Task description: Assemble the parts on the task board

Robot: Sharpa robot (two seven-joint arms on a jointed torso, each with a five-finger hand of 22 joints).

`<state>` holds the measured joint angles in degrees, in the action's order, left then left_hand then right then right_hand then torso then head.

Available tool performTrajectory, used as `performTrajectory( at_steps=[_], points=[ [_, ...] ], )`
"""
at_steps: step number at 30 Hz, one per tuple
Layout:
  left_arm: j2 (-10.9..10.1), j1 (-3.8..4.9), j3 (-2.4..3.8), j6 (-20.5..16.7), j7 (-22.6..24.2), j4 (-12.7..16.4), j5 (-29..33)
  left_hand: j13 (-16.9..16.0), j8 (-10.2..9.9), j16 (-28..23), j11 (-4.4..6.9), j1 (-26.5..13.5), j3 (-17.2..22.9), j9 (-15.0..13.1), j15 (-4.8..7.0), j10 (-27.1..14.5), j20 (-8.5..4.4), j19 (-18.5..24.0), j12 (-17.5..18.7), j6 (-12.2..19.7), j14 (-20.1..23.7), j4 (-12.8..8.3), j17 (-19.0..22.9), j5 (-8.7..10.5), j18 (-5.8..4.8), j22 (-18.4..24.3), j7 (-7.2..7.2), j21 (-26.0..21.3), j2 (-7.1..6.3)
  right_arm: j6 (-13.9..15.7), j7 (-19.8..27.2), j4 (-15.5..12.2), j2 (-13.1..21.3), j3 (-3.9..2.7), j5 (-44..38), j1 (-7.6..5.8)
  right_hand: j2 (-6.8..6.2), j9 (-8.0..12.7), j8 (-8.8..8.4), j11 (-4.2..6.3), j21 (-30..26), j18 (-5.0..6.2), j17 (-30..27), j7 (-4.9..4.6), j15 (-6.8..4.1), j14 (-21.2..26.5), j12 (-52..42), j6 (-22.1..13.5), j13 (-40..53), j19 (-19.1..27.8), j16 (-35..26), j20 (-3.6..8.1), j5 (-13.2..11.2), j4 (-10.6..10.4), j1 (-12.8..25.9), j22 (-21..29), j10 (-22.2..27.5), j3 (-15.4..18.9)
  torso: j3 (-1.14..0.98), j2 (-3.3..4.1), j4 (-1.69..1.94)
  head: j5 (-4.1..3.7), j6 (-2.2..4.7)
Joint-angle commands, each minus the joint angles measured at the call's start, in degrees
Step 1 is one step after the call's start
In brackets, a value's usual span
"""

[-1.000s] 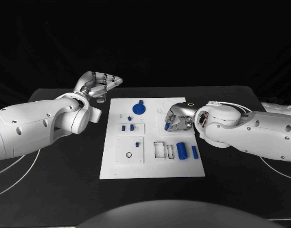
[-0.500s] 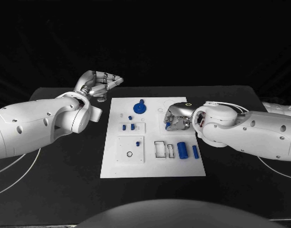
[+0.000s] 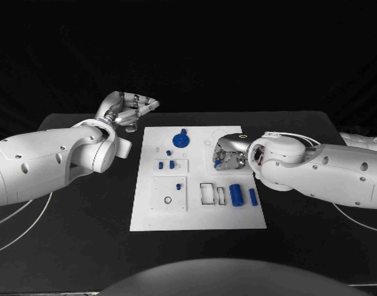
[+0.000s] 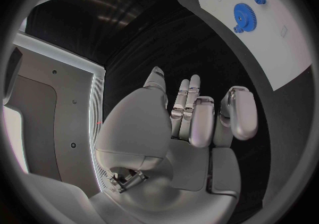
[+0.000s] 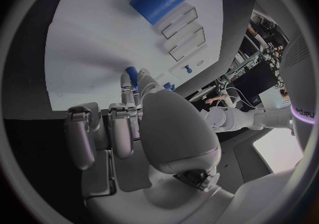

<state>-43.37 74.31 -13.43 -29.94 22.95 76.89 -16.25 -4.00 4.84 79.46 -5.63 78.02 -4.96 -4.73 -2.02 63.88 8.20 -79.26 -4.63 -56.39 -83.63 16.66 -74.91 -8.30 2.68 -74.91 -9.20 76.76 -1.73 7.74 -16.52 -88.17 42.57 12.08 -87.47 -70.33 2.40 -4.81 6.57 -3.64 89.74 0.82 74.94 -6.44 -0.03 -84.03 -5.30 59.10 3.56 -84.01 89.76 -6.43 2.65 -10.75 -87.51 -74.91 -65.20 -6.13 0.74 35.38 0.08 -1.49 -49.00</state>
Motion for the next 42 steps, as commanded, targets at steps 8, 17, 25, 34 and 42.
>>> performTrajectory(
  at_steps=[8, 17, 25, 34, 42],
  points=[
    [0.0, 0.03, 0.04, 0.6, 0.3, 0.2, -0.2, -0.1, -0.4, -0.3, -0.25, 0.0, -0.5, 0.1, 0.09, -0.1, -0.01, 0.3, 0.2, 0.5, 0.3, 0.0, 0.0, -0.3, 0.65, -9.9, 0.08, -0.3, 0.65, -0.1, -0.7, -0.3, -0.1, 0.03, -1.9, 0.11, 2.37, -0.8, 1.53, 0.86, 0.3, -0.82, 15.1, 1.06, -1.32, -6.0, -0.6, 3.4, 0.0, -6.0, 0.2, 1.14, 0.1, -0.1, -1.3, -15.1, -3.4, -1.9, 0.0, -0.02, 0.03, -0.17, -0.03],
    [-0.1, 0.03, 0.04, 0.6, 0.3, 0.3, -0.2, -0.1, -0.4, -0.3, -0.25, 0.0, -0.5, 0.1, 0.09, -0.1, -0.01, 0.3, 0.2, 0.5, 0.3, 0.0, 0.0, -0.3, 0.65, -9.9, 0.08, -0.3, 0.65, 5.2, 0.4, -1.1, 0.6, 0.02, -2.0, 0.13, 2.62, -0.8, 1.53, 0.9, 0.3, -0.82, 15.1, 1.09, -1.41, -6.0, -0.4, 3.5, 0.0, -6.0, 0.2, 1.27, 0.1, -0.1, -1.5, -15.1, -3.8, -2.2, -0.02, -0.02, 0.04, -0.16, 0.2],
    [-0.1, 0.03, 0.04, 0.6, 0.3, 0.1, -0.2, -0.1, -0.4, -0.3, -0.25, 0.0, -0.5, 0.1, 0.09, -0.1, -0.01, 0.3, 0.2, 0.5, 0.3, 0.0, 0.0, -0.3, 0.65, -9.9, 0.08, -0.3, 0.65, 10.7, 2.2, -3.5, 2.2, -0.03, -0.4, -0.96, 2.7, -0.8, 1.54, 0.85, 0.3, -0.82, 15.1, 1.03, -1.38, -6.0, -0.3, 3.7, -0.1, -6.0, 0.2, 1.31, 0.1, -0.2, -1.5, -15.1, -3.9, -2.3, -0.02, -0.02, 0.04, 0.14, 0.55],
    [0.1, 0.03, 0.03, 0.7, 0.2, -0.1, -0.2, -0.1, -0.4, -0.4, -0.25, 0.0, -0.6, 0.1, 0.09, -0.1, -0.01, 0.3, 0.2, 0.5, 0.3, 0.0, 0.0, -0.32, 0.66, -9.9, 0.08, -0.4, 0.68, 11.9, 2.8, -7.8, 4.0, -0.06, 1.0, -4.01, 2.53, -0.8, 1.46, 0.67, 0.3, -0.82, 15.1, 0.85, -1.1, -6.0, 0.0, 3.7, -0.1, -6.0, 0.2, 1.23, 0.1, -0.2, -1.6, -15.1, -4.0, -2.4, 0.02, 0.01, 0.04, 0.23, 0.53],
    [0.6, 0.01, 0.03, 0.9, 0.3, -0.5, -0.2, -0.1, -0.4, -0.4, -0.25, 0.1, -0.6, 0.1, 0.09, -0.1, -0.01, 0.3, 0.2, 0.5, 0.3, 0.0, 0.0, -0.34, 0.66, -9.9, 0.08, -0.4, 0.7, 10.3, 4.5, -11.2, 3.2, -0.08, 4.4, -4.82, 2.37, -0.8, 1.29, 0.4, 0.3, -0.82, 15.1, 0.58, -0.54, -6.0, 0.6, 3.7, -0.1, -6.0, 0.2, 0.91, 0.1, -0.3, -1.8, -15.1, -4.1, -2.7, -0.03, 0.0, 0.01, 1.49, 0.15]
  ],
)
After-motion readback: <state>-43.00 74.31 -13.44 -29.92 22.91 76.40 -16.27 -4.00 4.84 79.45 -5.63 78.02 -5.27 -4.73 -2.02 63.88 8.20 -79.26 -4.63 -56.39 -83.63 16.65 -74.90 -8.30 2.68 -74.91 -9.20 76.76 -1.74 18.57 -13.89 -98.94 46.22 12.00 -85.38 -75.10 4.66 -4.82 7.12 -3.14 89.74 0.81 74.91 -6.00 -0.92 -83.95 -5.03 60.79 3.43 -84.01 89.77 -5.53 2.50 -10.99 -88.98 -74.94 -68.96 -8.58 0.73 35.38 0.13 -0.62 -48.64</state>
